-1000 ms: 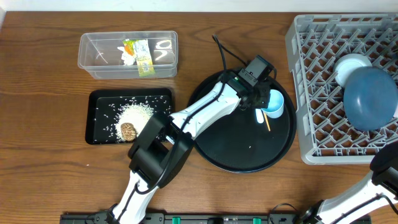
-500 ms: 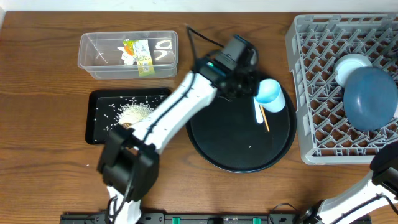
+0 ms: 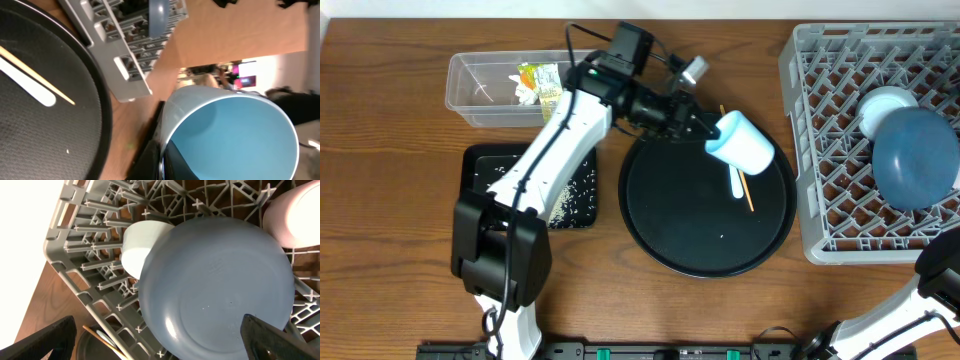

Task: Sort waste into correct bins and load items into the dishwasher rack
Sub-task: 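Close the left gripper on the blue cup's rim and lift it, then carry the blue cup up and reach the right gripper toward it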

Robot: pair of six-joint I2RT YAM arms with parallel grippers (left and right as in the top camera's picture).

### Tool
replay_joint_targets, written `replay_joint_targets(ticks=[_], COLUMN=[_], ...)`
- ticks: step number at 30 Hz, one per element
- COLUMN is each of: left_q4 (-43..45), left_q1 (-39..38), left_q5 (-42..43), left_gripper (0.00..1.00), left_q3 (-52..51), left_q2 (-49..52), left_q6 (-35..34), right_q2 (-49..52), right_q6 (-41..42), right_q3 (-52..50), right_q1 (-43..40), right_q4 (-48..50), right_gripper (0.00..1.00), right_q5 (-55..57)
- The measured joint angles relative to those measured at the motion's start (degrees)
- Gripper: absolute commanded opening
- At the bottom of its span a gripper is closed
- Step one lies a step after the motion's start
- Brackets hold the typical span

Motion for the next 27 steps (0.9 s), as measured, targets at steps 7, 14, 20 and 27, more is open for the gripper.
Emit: replay_joint_targets(ticks=[7,14,20,27], left_q4=[-0.44,-0.44,1.31,9.86], left_q1=[4.85,9.51,13.03,13.9], left_q5=[3.87,0.37,-4.42,-5.73], left_gripper=[0.06,0.06,0.06,0.06], left_q3=[-0.17,-0.28,-0.83,-0.92], left_q2=[0.0,0.0,0.0,0.0], left_q6=[2.12,-0.42,-5.75,-13.6], right_q2=[0.0,0.0,0.0,0.0], right_q6=[0.5,3.76,6.12,-7.32], right_q3=[0.0,0.07,0.07,0.07], right_q1=[0.0,-0.02,0.02,6.73], right_q4=[1.97,0.15,-14.78,-21.62], right_gripper=[0.99,0.99,0.99,0.99], right_q5=[-0.02,-1.77,-11.47,-31.15])
